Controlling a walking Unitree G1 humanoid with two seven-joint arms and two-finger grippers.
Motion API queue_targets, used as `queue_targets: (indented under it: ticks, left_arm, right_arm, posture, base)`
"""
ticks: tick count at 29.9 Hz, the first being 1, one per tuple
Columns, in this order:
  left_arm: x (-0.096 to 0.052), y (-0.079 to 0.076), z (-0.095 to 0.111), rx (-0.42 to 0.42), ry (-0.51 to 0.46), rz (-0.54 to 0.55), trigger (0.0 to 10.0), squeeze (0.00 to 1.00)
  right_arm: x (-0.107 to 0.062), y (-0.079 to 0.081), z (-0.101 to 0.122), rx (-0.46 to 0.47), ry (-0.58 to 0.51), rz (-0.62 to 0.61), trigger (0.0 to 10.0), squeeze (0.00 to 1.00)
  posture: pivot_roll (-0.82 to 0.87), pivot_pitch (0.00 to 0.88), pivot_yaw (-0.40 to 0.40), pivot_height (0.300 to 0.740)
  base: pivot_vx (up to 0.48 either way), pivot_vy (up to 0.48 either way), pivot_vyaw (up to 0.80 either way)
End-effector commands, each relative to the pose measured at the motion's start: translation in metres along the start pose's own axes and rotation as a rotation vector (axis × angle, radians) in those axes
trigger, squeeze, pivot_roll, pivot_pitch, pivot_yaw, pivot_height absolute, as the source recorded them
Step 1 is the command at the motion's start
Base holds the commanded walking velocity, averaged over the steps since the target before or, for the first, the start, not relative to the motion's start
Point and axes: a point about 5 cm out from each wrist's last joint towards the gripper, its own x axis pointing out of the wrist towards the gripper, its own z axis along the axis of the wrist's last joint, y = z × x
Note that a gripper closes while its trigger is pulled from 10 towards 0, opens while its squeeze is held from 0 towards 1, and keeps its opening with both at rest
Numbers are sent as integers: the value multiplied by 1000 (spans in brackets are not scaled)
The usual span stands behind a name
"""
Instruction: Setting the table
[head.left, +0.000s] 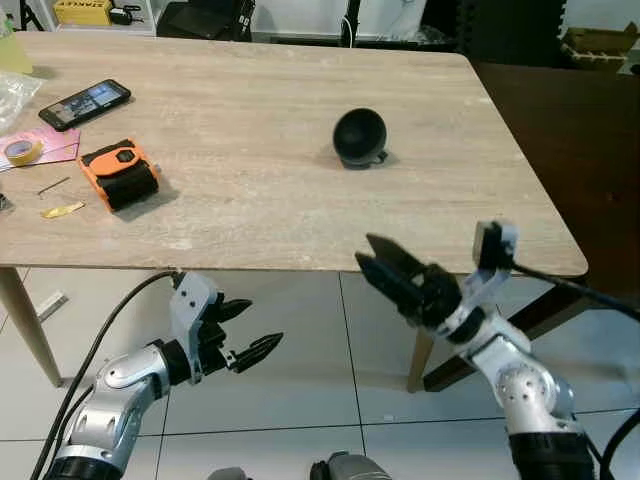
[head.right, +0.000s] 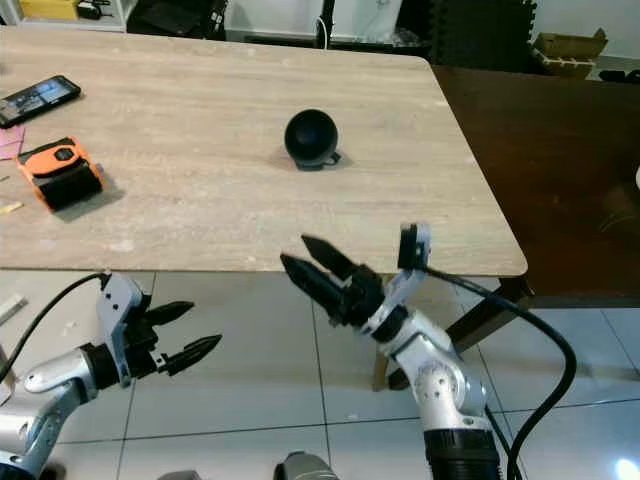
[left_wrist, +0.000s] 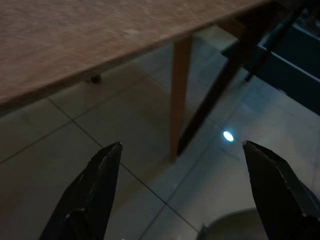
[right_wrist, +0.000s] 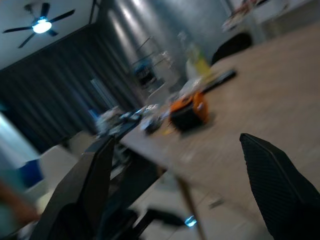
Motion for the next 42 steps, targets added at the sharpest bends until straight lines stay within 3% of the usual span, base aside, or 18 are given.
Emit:
queue_targets:
  ticks: [1,3,7,9,10,13,15,18,19,20,22,30,32,38,40,42]
  left_arm:
    - [0,-6,-5,-5,40,-30,10000,0]
    - [1,-10,2,-18,33,-36,10000,0]
    - [3,-12,16,-18,0,-70,10000,0]
    - [4,-14,30,-32,-51,-89,10000,0]
    - [5,-15,47,-34,-112,-108,10000,0]
    - [10,-14,62,-20,-177,-91,10000,0]
    - [18,-8,84,-4,-282,-8,10000,0]
    - [26,3,105,-27,-402,123,10000,0]
    - [26,3,105,-27,-402,123,10000,0]
    - [33,28,109,-7,-351,397,10000,0]
    - [39,34,112,144,-297,505,10000,0]
    - [52,25,113,199,-280,500,10000,0]
    - [54,26,112,160,-288,552,10000,0]
    - [55,35,109,115,-293,656,10000,0]
    - [50,50,94,141,-195,801,10000,0]
    - [48,53,93,120,-201,822,10000,0]
  right_arm:
    - [1,-4,10,-62,-38,-62,10000,0]
    - [4,-9,25,-40,-114,-127,10000,0]
    - [4,-17,34,-60,-159,-203,10000,0]
    - [3,-25,39,-99,-178,-293,10000,0]
    - [0,-36,43,-145,-193,-414,10000,0]
    - [-3,-44,48,-168,-245,-506,10000,0]
    - [-7,-51,55,-177,-307,-590,10000,0]
    - [-7,-53,55,-292,-259,-655,10000,0]
    - [-7,-53,55,-292,-259,-655,10000,0]
    - [-5,-54,46,-372,-171,-683,10000,0]
    - [-5,-55,34,-441,-97,-721,10000,0]
    - [4,-50,18,-490,-50,-714,10000,0]
    - [10,-46,6,-508,15,-663,10000,0]
    - [12,-43,-6,-537,63,-636,10000,0]
    - [10,-43,-15,-559,102,-633,10000,0]
    - [10,-44,-16,-555,109,-632,10000,0]
  posture:
    - [86,51,-30,740]
    - [89,50,-31,740]
    - [89,50,-31,740]
    - [90,51,-33,740]
    - [90,51,-34,740]
    - [90,51,-33,740]
    - [92,51,-33,740]
    - [92,51,-33,740]
    - [92,51,-33,740]
    - [84,49,-33,740]
    - [88,45,-34,740]
    - [78,43,-29,740]
    - [69,41,-30,740]
    - [66,39,-44,740]
    - [65,36,-49,740]
    - [63,35,-50,740]
  base:
    - [0,0,0]
    - [0,0,0]
    - [0,0,0]
    - [0,0,0]
    - [0,0,0]
    - [0,0,0]
    - [0,0,0]
    - [0,0,0]
    - [0,0,0]
    - [0,0,0]
    - [0,0,0]
    - [0,0,0]
    - [0,0,0]
    - [0,0,0]
    - [0,0,0]
    - [0,0,0]
